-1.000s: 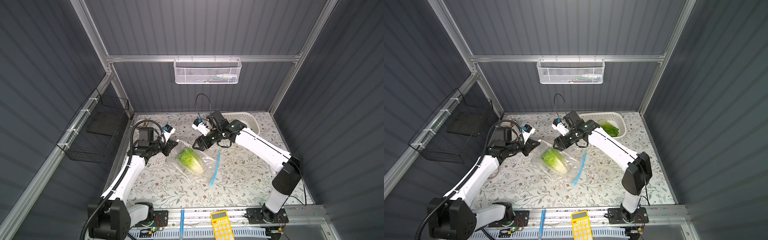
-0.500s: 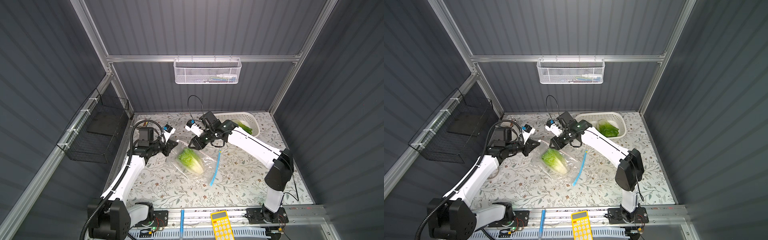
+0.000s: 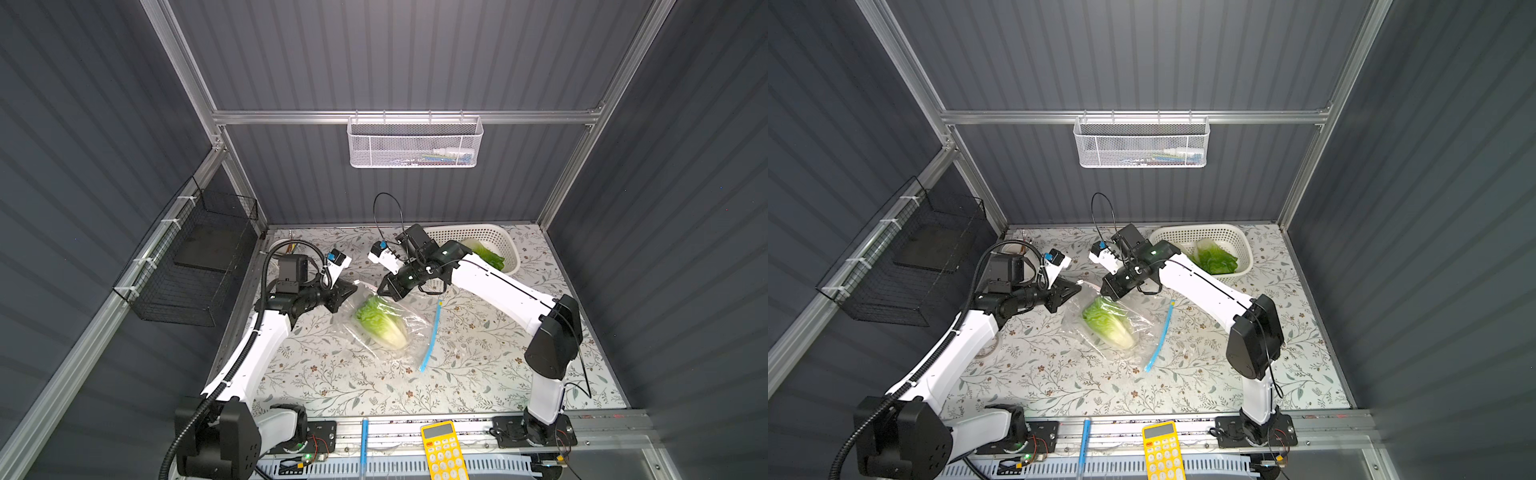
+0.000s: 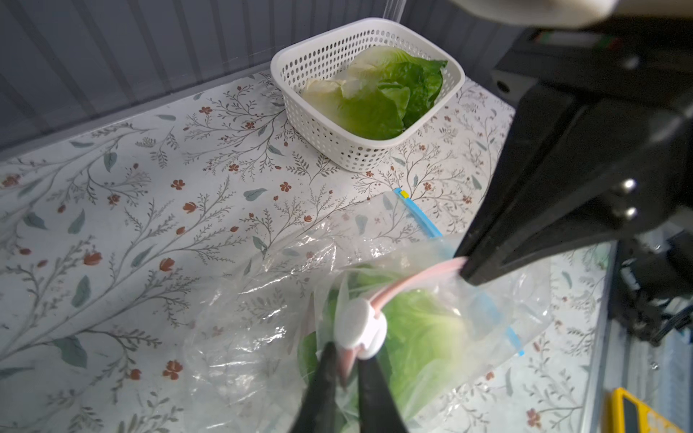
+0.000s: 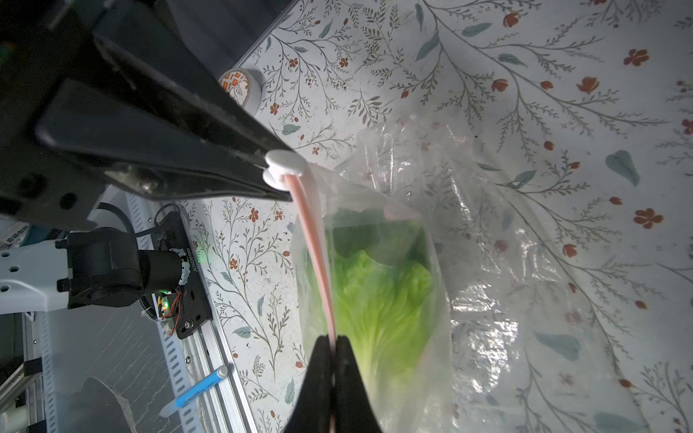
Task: Open the zip-top bag and take out the chinese cabbages
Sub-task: Unzip the zipper on the zipper food storage bag.
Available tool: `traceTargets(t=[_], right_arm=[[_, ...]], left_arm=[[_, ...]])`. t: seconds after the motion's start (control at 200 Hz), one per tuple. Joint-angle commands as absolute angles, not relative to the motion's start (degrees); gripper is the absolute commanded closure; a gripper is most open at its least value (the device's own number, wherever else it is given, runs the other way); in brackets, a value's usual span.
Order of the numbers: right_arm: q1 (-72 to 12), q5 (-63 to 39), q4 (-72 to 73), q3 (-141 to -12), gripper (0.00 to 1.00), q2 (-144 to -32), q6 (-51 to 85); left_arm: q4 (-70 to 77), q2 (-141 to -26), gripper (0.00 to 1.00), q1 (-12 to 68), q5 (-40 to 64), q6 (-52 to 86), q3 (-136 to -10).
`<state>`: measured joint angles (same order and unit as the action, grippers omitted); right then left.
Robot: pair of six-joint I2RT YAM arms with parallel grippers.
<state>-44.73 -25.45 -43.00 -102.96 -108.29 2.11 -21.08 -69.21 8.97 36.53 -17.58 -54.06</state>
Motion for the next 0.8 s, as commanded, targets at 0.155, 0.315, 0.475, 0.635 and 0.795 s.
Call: traceTargets(t=[0.155, 0.315, 0.475, 0.635, 0.795], right_arm=[[-44.82, -25.65, -42.10, -99.70, 1.00, -106.27, 0.20], [-44.22, -29.83, -41.42, -98.46, 1.00, -105.60, -0.44], [-43.18, -33.76, -40.01, -97.20, 1.00, -104.77, -0.46], [-42.37, -36.57, -39.68, -96.58, 1.00, -104.28, -0.83], [-42.01, -38.65, -39.99, -96.20, 1.00, -104.11, -1.71]], left_arm=[[-21.44, -65.81, 0.56, 9.23, 28.52, -17.12, -55.74], [-21.11, -65.21, 0.49, 9.23, 29.18, -17.28, -55.55], [-21.16, -64.87, 0.57, 9.23, 30.82, -17.75, -55.29], [-20.50, -64.17, 0.76, 9.23, 31.81, -17.26, -55.09], [-19.69, -64.16, 0.75, 9.23, 34.72, -16.11, -55.23]])
